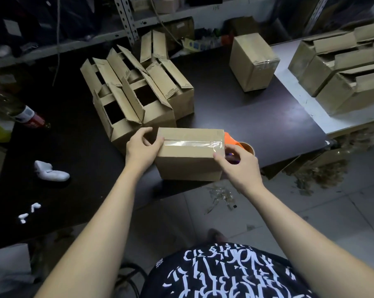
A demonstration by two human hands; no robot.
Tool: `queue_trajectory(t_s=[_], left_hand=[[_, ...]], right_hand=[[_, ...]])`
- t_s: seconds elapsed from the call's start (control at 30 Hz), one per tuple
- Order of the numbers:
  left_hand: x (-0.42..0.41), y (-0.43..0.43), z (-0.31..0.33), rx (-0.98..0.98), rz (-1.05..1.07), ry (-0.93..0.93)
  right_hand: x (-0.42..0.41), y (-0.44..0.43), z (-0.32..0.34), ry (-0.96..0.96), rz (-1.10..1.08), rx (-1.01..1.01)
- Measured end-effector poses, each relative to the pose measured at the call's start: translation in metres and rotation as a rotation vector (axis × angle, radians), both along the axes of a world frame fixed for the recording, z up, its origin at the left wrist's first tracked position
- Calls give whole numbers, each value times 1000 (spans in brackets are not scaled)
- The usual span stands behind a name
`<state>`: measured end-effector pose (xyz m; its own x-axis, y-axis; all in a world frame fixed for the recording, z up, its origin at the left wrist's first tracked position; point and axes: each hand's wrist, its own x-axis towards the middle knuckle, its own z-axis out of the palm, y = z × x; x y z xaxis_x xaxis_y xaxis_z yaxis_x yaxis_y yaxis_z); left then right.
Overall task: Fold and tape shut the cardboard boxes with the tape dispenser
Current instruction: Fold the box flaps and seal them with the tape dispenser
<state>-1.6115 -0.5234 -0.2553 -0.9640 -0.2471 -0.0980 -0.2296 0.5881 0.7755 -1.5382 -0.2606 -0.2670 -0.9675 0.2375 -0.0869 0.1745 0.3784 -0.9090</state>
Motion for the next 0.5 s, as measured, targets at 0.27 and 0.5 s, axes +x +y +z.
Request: queue_trajectory(t_s=[0.27,0.5], left_hand=[[37,-28,-11,175,-188,-105],[53,-9,-11,77,-43,-64]], right_hand=[[-25,-3,-16,-42,197,-55],[-55,-1,-45,-55,-91,298]])
